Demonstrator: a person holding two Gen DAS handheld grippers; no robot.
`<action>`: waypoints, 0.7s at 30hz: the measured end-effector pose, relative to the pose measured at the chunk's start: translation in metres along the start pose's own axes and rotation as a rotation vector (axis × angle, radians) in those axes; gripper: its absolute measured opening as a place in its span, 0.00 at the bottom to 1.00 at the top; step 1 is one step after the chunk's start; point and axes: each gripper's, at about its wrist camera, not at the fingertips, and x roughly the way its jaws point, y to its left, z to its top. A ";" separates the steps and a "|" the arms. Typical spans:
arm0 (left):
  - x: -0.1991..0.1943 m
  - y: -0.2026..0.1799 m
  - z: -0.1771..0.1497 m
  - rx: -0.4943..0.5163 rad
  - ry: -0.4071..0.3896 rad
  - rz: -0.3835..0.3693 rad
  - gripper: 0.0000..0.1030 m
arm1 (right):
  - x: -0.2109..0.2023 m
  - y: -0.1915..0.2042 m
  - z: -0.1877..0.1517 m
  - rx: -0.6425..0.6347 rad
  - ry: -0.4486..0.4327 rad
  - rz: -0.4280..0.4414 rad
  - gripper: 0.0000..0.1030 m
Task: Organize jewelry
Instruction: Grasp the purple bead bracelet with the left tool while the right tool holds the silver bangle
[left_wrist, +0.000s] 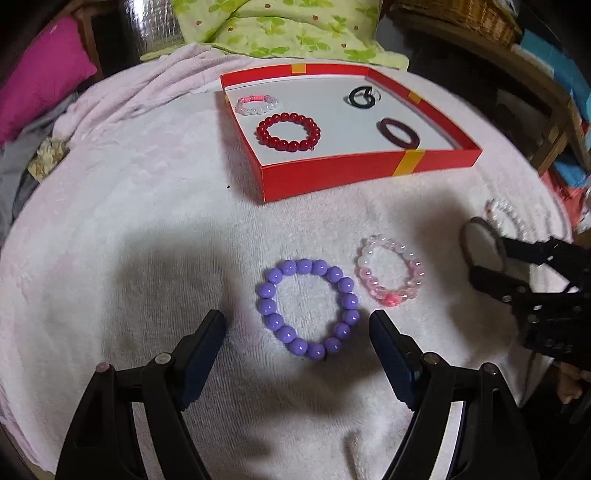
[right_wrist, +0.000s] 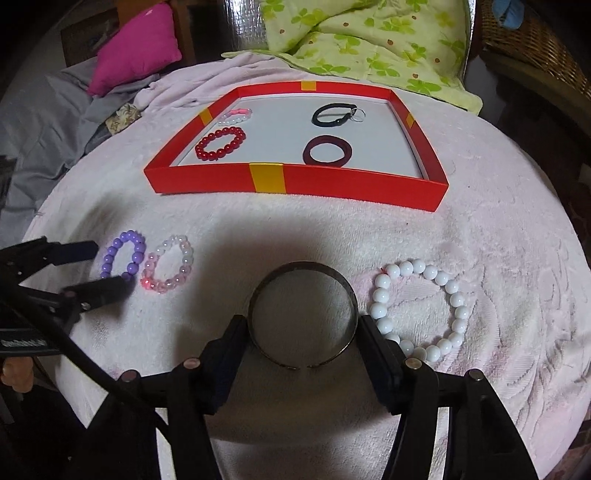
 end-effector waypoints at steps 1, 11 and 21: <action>0.001 -0.001 0.000 0.007 -0.003 0.009 0.78 | -0.002 0.000 -0.002 0.001 0.000 0.000 0.62; -0.003 0.007 0.001 -0.030 -0.053 0.033 0.39 | -0.003 -0.001 -0.003 -0.008 -0.003 0.011 0.63; -0.005 0.013 0.003 -0.053 -0.076 0.081 0.13 | -0.003 0.002 -0.003 -0.011 -0.011 -0.001 0.62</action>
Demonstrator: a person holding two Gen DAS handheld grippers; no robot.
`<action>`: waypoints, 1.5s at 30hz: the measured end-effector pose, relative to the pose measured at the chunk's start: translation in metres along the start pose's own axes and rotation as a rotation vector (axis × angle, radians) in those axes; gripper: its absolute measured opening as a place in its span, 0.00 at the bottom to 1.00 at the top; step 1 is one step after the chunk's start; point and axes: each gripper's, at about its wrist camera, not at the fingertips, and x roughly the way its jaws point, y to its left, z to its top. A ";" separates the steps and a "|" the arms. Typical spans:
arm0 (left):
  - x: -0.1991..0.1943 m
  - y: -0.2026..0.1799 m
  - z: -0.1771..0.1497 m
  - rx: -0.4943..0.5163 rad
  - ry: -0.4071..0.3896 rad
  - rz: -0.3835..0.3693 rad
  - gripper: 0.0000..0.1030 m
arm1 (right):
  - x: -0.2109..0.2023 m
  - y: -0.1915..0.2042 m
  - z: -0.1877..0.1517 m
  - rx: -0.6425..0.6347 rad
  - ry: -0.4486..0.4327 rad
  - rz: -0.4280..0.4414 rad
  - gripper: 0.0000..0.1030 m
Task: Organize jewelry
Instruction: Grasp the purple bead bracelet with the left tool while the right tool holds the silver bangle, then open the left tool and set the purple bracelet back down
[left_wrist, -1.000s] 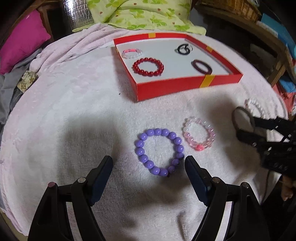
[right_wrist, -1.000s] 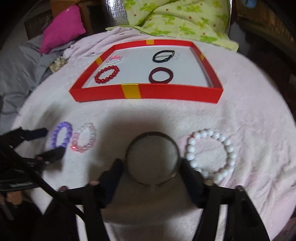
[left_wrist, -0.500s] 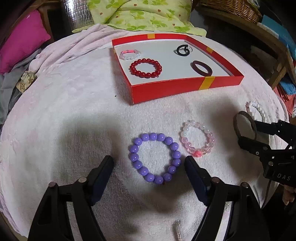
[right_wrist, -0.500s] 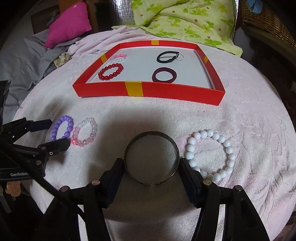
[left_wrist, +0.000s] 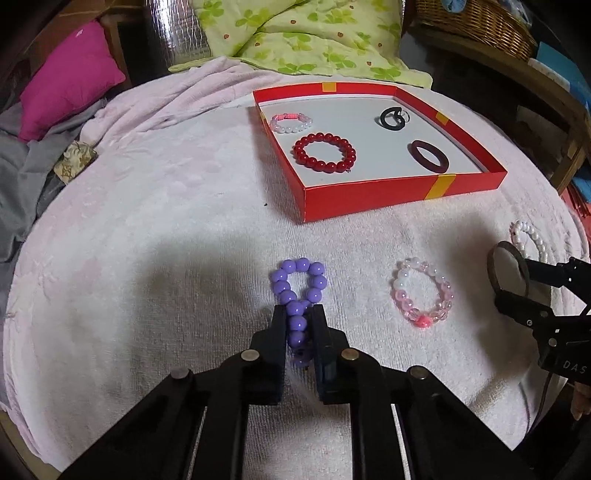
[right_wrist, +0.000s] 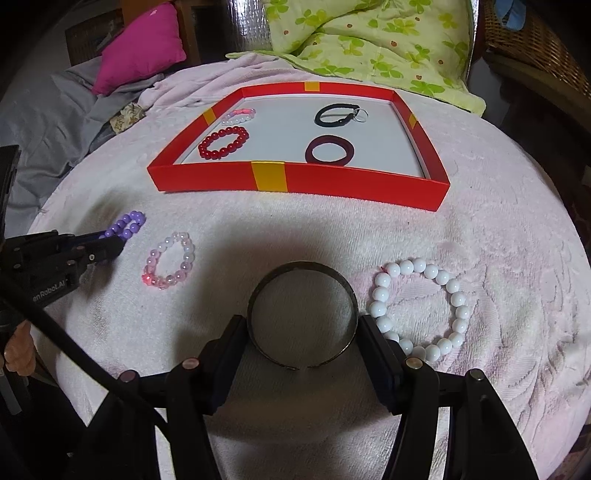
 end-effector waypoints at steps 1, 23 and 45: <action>-0.001 -0.001 -0.001 0.001 -0.001 0.004 0.13 | 0.000 0.000 0.000 0.001 0.000 -0.001 0.62; 0.000 -0.006 -0.004 0.029 0.003 0.041 0.11 | 0.002 0.001 0.001 -0.003 0.006 -0.009 0.63; 0.000 0.015 -0.004 0.002 0.025 -0.150 0.57 | -0.001 -0.001 0.000 -0.001 0.019 -0.001 0.62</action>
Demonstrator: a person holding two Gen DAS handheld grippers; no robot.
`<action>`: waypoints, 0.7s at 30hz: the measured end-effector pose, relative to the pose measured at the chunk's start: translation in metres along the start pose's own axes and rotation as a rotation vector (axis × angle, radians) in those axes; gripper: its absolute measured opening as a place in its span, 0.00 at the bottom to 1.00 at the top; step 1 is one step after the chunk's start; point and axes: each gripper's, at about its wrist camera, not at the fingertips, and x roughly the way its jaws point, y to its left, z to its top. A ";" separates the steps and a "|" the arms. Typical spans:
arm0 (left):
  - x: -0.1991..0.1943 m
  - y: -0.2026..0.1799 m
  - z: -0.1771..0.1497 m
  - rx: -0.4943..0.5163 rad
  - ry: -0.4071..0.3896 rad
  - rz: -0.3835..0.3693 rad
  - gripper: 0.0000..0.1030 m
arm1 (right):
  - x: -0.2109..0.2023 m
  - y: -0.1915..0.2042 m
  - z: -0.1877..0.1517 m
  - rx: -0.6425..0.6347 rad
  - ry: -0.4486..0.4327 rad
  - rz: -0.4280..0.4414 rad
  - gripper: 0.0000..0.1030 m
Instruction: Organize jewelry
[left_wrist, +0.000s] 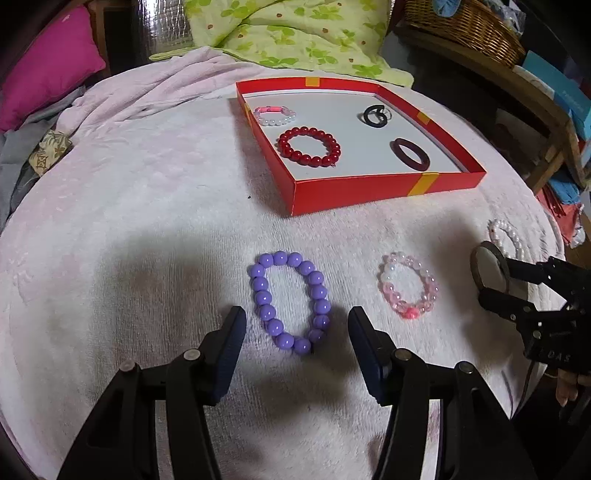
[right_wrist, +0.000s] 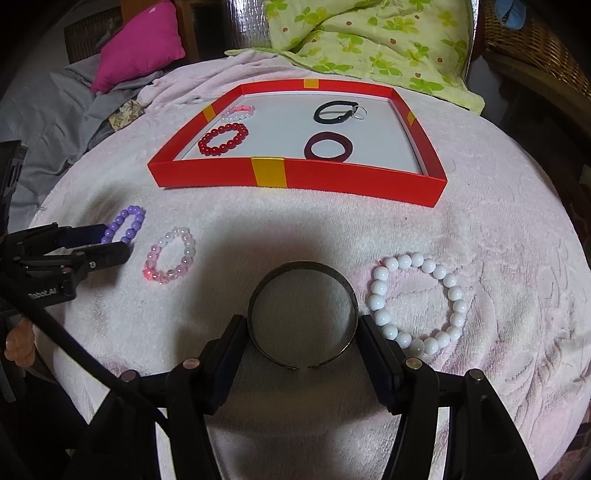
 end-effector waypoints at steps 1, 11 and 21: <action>0.000 0.000 0.000 0.003 -0.001 -0.001 0.57 | 0.000 0.000 0.000 0.000 0.001 0.000 0.62; -0.003 -0.008 0.001 -0.011 -0.023 -0.044 0.15 | 0.000 0.001 0.000 -0.003 -0.001 -0.003 0.62; -0.001 -0.021 -0.001 0.025 -0.009 -0.041 0.10 | 0.000 0.001 0.000 -0.003 -0.001 -0.002 0.62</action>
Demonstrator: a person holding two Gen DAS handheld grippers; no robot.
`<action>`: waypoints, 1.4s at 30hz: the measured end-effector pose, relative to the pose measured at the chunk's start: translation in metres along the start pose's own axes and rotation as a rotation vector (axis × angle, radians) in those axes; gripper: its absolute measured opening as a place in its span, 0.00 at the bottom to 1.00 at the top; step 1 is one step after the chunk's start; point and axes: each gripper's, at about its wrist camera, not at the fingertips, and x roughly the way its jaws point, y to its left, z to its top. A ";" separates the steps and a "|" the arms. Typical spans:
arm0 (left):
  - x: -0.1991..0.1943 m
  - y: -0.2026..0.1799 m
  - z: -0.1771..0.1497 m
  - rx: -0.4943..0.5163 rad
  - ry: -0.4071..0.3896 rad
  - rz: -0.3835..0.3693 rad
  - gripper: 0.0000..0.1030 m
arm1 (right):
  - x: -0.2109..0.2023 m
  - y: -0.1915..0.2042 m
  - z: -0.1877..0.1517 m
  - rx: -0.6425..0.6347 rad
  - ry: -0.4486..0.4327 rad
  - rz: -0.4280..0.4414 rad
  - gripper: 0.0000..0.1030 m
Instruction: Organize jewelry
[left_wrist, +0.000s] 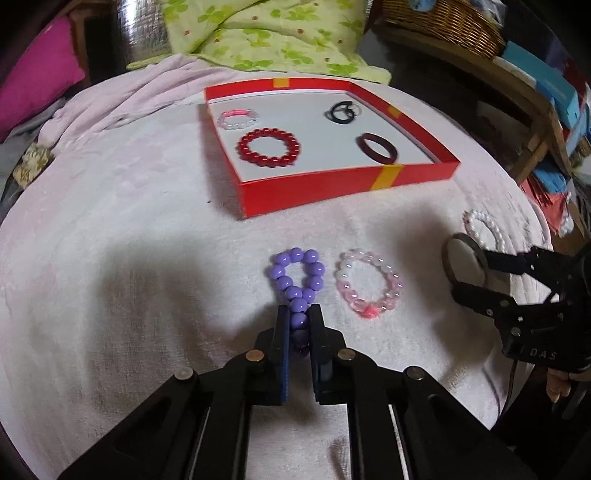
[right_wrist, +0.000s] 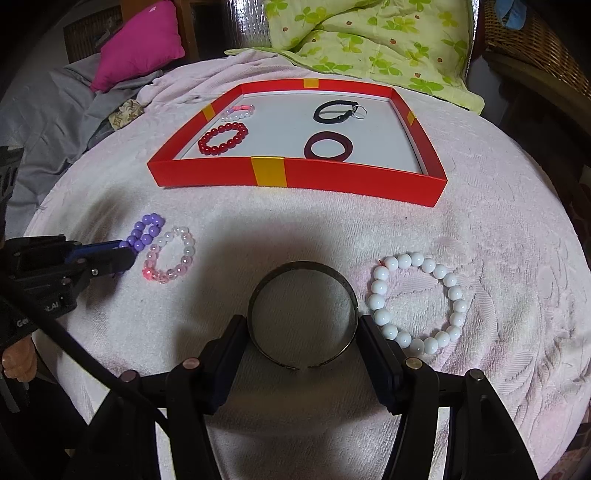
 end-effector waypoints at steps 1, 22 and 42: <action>0.000 0.001 0.000 -0.006 -0.002 0.006 0.10 | 0.000 0.000 0.000 0.000 0.000 -0.001 0.62; -0.002 0.000 -0.004 -0.004 0.005 0.120 0.10 | 0.000 0.001 0.001 0.006 -0.009 -0.009 0.62; 0.009 -0.006 -0.004 -0.006 -0.029 0.145 0.15 | 0.001 0.002 -0.001 -0.005 -0.013 -0.017 0.62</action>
